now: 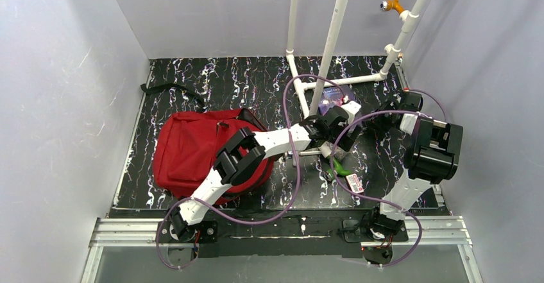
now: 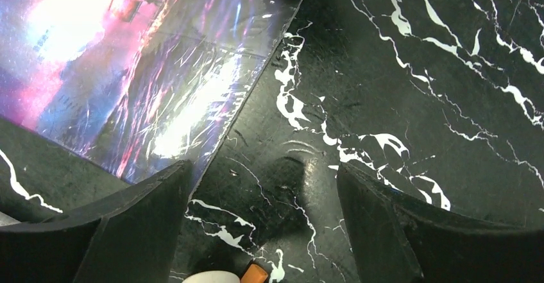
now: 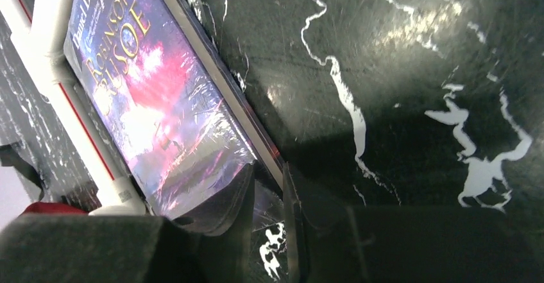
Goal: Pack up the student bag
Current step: Pick up the book from the center of the board.
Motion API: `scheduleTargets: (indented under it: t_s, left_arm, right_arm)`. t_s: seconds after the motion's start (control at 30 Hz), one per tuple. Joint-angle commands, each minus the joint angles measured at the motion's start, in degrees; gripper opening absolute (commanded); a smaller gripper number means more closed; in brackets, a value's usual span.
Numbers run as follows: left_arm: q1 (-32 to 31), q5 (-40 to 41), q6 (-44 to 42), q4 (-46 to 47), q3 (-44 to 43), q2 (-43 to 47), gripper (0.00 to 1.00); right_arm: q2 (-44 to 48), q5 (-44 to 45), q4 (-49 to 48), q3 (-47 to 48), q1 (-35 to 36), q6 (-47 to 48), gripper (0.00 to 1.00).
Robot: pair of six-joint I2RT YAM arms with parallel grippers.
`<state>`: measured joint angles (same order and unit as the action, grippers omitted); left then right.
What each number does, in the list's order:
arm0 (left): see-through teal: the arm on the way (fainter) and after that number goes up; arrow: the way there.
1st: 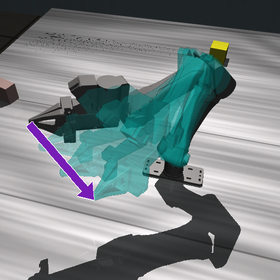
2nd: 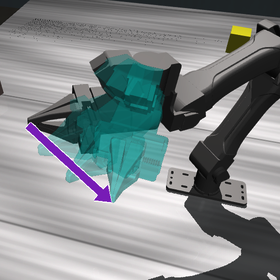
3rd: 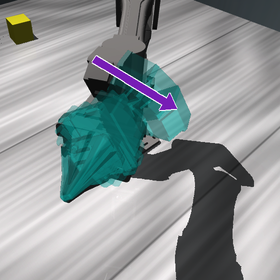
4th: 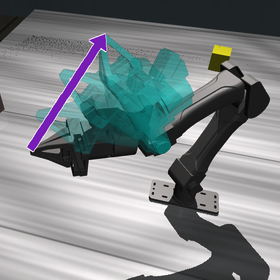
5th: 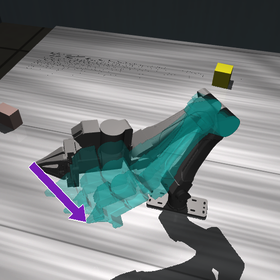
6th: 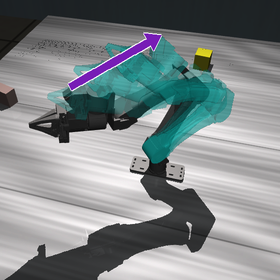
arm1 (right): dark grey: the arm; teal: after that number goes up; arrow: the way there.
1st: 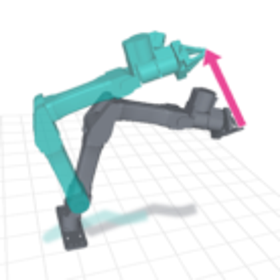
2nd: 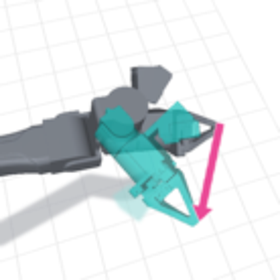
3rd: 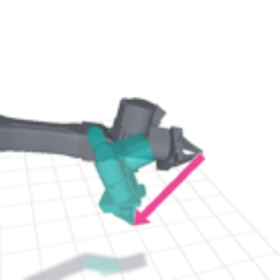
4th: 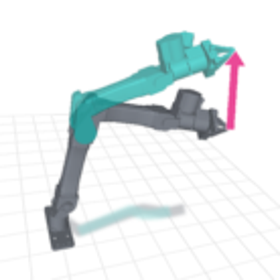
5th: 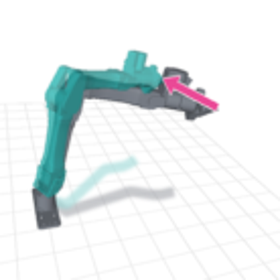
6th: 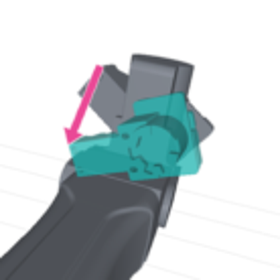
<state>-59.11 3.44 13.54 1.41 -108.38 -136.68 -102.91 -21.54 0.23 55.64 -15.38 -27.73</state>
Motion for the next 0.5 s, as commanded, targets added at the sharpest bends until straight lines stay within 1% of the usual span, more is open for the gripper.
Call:
scheduleTargets:
  t_s: [0.0,0.1,0.23,0.33,0.47]
  left_arm:
    - [-0.09,0.15,-7.11,-5.19,-2.24,1.55,0.83]
    - [-0.85,2.32,-12.54,-5.32,-2.63,1.31,0.85]
    - [-1.89,7.25,-19.8,-5.66,-4.74,-0.08,0.86]
    - [-2.81,12.05,-24.31,-5.43,-6.38,-1.55,0.86]
    - [-3.37,15.05,-29.01,-3.44,-8.1,-3.99,0.84]
  right_arm:
    - [3.49,-5.36,0.33,-3.35,0.17,-2.9,0.28]
    - [5.56,-9.47,-3.58,-6.57,0.17,-7.07,0.26]
    - [6.26,-12.22,-5.23,-7.99,0.13,-9.54,0.24]
    - [6.8,-12.04,-5.35,-8.37,0.08,-9.74,0.24]
    - [7.11,-12.06,-4.52,-7.77,0.0,-9.37,0.24]
